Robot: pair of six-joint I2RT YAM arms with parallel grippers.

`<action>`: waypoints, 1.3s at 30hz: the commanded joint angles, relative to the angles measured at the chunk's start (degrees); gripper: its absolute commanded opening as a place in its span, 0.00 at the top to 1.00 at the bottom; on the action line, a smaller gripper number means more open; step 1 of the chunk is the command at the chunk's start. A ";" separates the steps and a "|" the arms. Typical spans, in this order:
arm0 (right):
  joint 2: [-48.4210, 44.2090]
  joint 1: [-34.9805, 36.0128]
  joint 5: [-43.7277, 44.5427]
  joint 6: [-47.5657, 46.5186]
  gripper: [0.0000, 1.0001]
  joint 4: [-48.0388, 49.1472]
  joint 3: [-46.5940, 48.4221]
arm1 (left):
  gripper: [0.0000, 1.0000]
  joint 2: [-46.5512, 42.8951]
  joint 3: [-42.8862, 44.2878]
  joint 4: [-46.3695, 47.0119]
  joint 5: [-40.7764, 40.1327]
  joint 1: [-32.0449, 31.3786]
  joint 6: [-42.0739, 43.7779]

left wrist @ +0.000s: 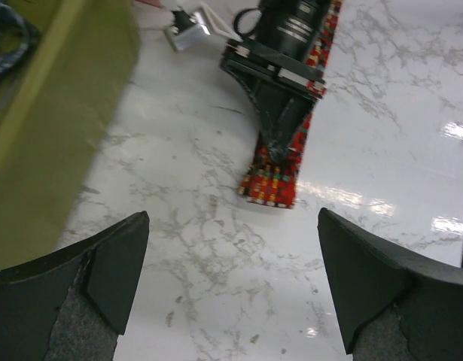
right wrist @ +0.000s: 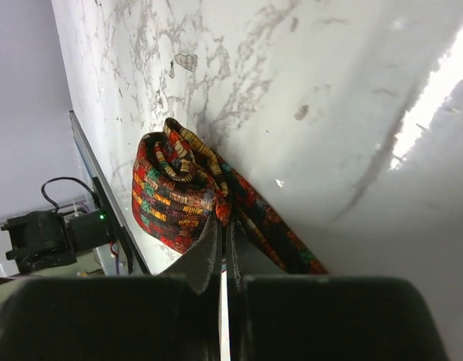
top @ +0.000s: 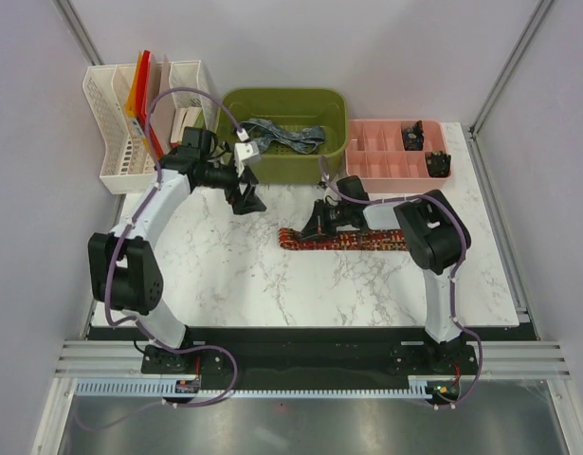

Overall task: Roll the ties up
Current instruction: Roll the tie at the center of the board.

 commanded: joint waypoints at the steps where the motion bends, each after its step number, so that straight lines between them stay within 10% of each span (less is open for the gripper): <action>1: 2.28 2.16 5.03 -5.11 1.00 -2.19 1.57 | 0.00 -0.55 4.37 2.76 2.02 3.07 -0.29; 6: 1.66 3.13 6.25 -8.19 1.00 -3.77 1.83 | 0.00 -11.28 -11.62 11.22 0.60 3.78 6.39; 13: 1.40 4.54 8.28 -9.60 1.00 -4.03 1.83 | 0.01 -5.85 -17.00 -3.46 2.19 0.63 27.22; 21: 1.48 5.59 9.33 -9.78 1.00 -5.53 1.66 | 0.01 -1.01 -22.82 17.45 -8.80 -7.73 19.67; 39: 0.26 6.56 10.65 -5.29 1.00 -2.54 -1.86 | 0.27 6.03 -21.14 22.21 -14.79 -11.08 14.57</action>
